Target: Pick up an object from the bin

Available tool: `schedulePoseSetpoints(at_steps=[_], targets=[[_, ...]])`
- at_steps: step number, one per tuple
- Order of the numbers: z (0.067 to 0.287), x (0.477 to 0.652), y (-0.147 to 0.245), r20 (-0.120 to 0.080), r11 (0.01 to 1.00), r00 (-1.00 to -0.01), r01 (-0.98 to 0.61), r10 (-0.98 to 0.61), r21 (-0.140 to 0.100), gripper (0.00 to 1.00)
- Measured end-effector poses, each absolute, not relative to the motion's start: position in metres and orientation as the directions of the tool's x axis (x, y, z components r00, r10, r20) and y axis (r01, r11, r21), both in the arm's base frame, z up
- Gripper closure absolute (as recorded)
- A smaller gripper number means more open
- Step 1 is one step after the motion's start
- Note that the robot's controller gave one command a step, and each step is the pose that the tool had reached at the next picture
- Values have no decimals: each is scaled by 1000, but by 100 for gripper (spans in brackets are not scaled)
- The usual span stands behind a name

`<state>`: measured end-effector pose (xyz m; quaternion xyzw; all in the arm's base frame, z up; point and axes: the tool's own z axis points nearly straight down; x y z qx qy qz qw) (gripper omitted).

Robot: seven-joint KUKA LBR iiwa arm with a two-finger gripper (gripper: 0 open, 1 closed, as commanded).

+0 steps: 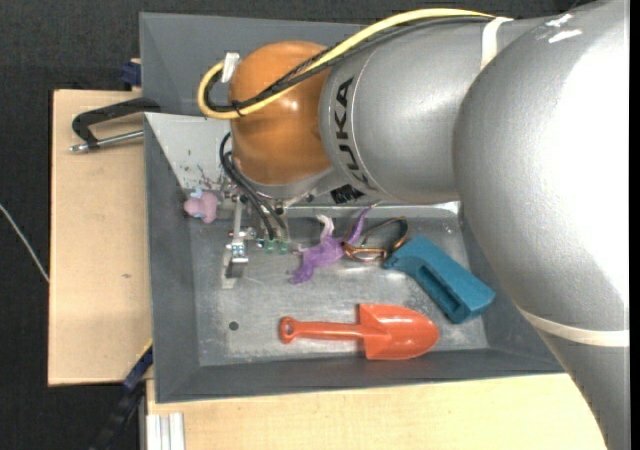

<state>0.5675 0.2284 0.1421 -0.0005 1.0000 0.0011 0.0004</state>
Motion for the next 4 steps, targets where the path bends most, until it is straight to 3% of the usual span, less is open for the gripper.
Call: schedulePoseSetpoints(at_steps=[1, 2, 3, 4], targets=[[141, 569, 229, -2, 1000, -1000, -3, -3, 3, 0], [101, 570, 173, 0, 978, -978, -211, -211, 2, 0], [90, 580, 153, -3, 981, -981, -194, -194, -3, 0], [88, 576, 133, -2, 951, -951, -309, -309, 5, 0]])
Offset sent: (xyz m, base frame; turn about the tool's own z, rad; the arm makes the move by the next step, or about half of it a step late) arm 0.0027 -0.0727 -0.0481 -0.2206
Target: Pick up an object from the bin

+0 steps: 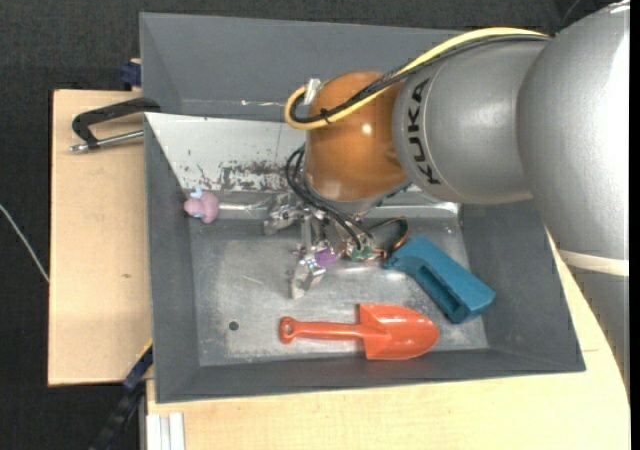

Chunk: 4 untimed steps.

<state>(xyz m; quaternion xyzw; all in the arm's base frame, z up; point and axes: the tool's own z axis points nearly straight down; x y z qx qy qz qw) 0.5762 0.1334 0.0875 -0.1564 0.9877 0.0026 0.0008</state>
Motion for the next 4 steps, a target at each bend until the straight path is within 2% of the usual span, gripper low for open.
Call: schedulePoseSetpoints(at_steps=[1, 2, 3, 4], targets=[[84, 562, 91, -2, 900, -900, -436, -436, -1, 0], [78, 574, 69, -7, 867, -867, -498, -498, 0, 100], [78, 574, 69, -7, 867, -867, -498, -498, 0, 100], [193, 567, 91, -5, 919, -919, -394, -394, 1, 100]])
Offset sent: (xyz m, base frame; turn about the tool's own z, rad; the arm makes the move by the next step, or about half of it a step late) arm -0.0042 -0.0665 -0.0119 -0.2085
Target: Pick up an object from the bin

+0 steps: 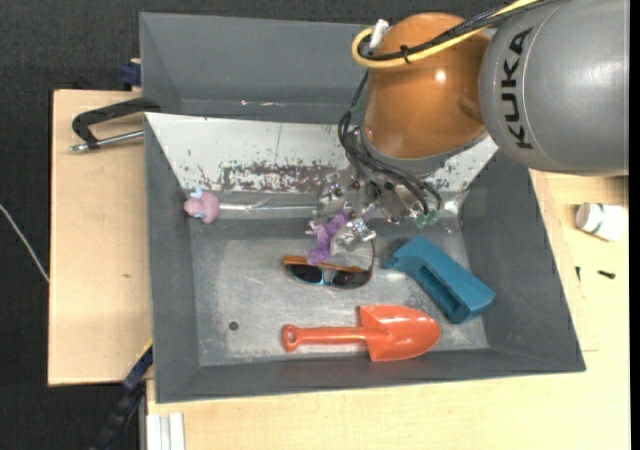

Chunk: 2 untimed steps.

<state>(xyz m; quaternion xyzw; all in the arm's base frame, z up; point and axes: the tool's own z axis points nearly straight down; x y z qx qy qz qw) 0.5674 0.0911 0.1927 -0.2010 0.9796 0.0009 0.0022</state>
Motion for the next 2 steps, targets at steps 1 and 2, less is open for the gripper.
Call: schedulePoseSetpoints(at_steps=[1, 2], targets=[[193, 567, 91, -4, 919, -919, -394, -394, 1, 100], [237, 556, 88, 2, 908, -908, -419, -419, 3, 100]])
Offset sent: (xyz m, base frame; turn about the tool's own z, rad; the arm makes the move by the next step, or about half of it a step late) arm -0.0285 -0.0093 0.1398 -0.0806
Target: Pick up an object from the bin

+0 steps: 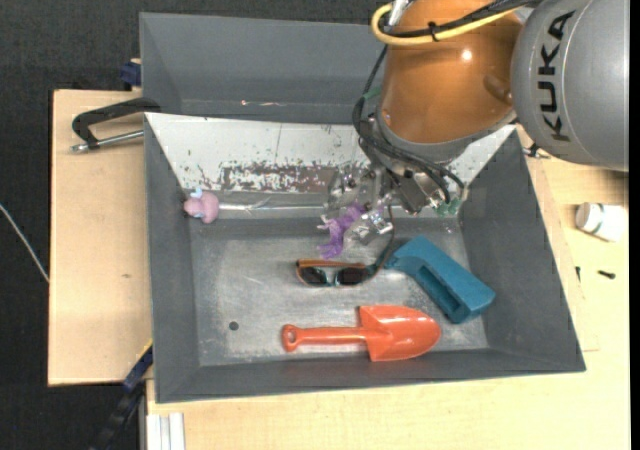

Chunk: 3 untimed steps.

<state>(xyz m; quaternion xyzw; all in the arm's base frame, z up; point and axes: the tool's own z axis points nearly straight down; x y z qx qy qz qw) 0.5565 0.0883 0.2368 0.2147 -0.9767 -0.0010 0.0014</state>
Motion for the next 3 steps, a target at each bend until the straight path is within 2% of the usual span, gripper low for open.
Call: schedulePoseSetpoints(at_steps=[1, 2, 3], targets=[[327, 544, 81, -5, 767, -767, -642, -642, -1, 0], [348, 541, 77, -9, 754, -754, -657, -657, -5, 0], [313, 543, 78, -9, 711, -711, -703, -703, -6, 0]])
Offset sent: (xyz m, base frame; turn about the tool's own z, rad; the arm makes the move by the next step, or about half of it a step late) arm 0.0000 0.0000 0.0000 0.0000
